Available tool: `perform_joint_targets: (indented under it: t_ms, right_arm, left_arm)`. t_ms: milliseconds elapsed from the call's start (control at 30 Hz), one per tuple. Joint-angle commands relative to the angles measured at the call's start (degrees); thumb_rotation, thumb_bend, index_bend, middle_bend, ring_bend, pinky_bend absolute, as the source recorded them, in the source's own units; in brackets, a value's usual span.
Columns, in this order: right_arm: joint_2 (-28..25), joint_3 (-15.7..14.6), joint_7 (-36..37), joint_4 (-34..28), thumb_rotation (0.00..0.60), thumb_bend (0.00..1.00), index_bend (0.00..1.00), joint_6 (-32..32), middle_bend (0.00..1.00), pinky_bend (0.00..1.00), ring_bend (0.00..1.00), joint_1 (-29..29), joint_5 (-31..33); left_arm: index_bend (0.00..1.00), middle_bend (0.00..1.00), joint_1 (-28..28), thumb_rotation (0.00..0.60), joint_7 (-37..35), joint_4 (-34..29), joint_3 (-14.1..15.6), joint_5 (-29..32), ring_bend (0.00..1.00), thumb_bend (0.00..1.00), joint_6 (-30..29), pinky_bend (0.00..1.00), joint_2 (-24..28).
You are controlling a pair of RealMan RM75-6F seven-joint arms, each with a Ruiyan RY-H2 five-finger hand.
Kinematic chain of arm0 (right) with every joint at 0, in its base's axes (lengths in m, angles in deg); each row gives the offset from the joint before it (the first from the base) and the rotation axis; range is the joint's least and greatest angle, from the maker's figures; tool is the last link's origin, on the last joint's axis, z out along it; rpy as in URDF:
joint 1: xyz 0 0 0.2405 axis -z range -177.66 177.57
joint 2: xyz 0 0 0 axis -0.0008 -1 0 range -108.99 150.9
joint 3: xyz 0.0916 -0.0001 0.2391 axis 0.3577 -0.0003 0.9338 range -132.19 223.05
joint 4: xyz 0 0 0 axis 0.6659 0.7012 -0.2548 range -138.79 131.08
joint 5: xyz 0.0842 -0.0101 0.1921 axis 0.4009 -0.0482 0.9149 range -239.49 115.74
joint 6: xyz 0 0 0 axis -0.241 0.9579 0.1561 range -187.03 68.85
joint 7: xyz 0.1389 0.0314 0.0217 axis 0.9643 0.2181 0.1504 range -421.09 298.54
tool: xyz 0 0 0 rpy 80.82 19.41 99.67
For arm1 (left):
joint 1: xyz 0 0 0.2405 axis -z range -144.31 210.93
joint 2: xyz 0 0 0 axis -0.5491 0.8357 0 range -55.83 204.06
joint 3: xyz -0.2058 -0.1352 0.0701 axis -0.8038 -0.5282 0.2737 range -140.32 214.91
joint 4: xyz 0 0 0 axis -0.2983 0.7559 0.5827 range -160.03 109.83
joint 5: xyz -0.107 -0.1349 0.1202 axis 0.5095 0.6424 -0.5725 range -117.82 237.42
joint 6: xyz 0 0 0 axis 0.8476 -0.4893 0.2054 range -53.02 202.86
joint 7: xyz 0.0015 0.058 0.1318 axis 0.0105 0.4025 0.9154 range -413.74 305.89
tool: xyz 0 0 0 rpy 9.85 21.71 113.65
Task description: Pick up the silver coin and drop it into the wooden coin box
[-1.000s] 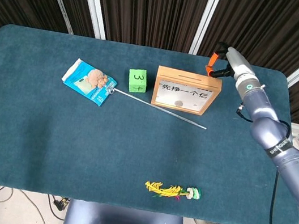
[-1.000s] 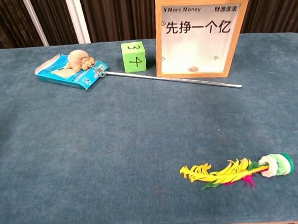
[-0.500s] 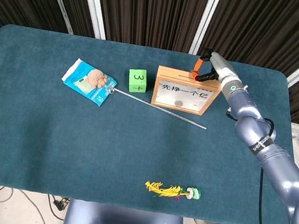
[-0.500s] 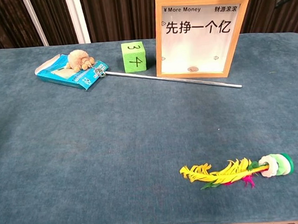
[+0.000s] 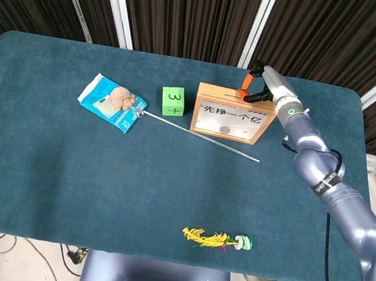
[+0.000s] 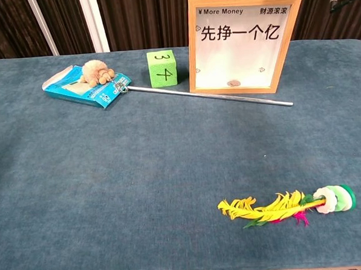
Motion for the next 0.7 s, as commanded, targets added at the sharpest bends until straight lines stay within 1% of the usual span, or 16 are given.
perform_joint_targets:
  t_ms: [33,133,300,700]
  right_arm:
    - [-0.3,0.2,0.5,-0.3,0.600,0.54,0.79,-0.1,0.05,0.00,0.00,0.1,-0.4]
    - [-0.9,0.1,1.4,-1.0,0.600,0.54,0.79,-0.5,0.05,0.00,0.00,0.3,-0.8]
    - [-1.5,-0.8,2.4,-1.5,0.600,0.54,0.79,-1.7,0.05,0.00,0.00,0.4,-1.5]
    - [-2.4,-1.2,4.7,-3.5,0.600,0.54,0.79,-1.6,0.04,0.00,0.00,0.6,-2.6]
  left_arm:
    - [0.15,0.03,0.0,0.600,0.0,0.0,0.0,0.0,0.04,0.40,0.0,0.00,0.0]
    - [0.15,0.03,0.0,0.600,0.0,0.0,0.1,0.0,0.04,0.40,0.0,0.00,0.0]
    - [0.15,0.03,0.0,0.600,-0.1,0.1,0.1,-0.1,0.04,0.40,-0.1,0.00,0.0]
    - [0.15,0.03,0.0,0.600,-0.1,0.1,0.2,-0.2,0.04,0.40,-0.4,0.00,0.0]
